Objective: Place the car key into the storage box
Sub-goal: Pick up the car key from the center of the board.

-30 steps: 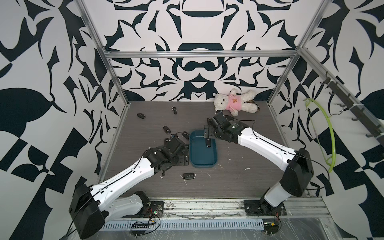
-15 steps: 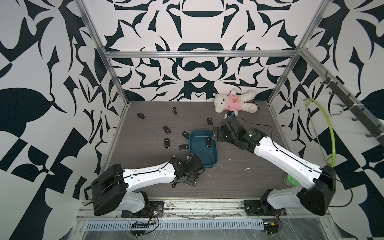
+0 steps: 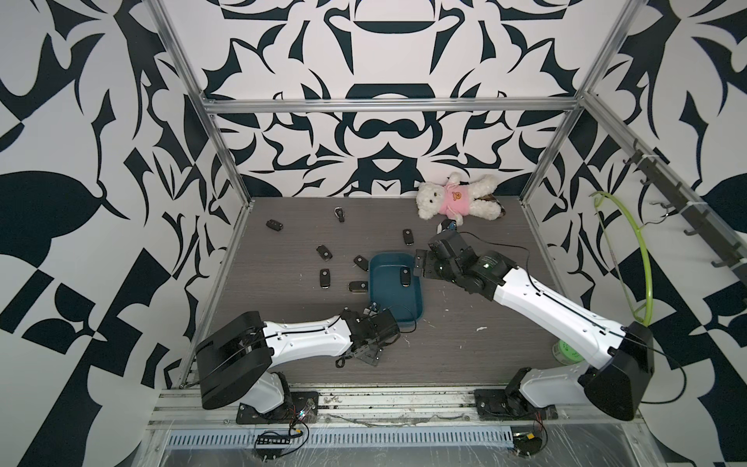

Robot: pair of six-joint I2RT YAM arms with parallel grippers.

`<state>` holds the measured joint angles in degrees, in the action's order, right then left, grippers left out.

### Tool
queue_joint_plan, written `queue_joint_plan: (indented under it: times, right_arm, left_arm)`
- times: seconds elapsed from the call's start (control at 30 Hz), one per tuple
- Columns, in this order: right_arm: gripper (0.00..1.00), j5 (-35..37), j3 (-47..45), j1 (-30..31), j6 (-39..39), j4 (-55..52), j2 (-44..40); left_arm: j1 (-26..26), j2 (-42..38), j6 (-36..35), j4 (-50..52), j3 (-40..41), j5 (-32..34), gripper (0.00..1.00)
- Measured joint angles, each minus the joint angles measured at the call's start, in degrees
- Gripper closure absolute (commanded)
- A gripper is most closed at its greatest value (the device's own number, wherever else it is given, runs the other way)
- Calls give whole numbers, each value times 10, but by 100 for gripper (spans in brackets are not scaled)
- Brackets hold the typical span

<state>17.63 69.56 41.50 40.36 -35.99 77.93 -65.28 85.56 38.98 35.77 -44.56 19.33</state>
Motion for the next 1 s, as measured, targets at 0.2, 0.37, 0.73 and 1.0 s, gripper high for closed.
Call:
queue_joint_plan:
  times: [0.2,0.37,0.73,1.0]
  right_arm:
    - [1,0,0,0,0,0,6]
    - [1,-1,1,0,0,0,17]
    - [1,-1,8,0,-1,0,32]
    - [1,-3,20,0,-5,0,47]
  left_arm:
    - [24,2,6,-20,0,4,20]
    - [35,2,10,-44,7,-1,25]
    - [35,-10,33,-79,35,-26,52]
    - [35,-12,41,-85,37,-25,76]
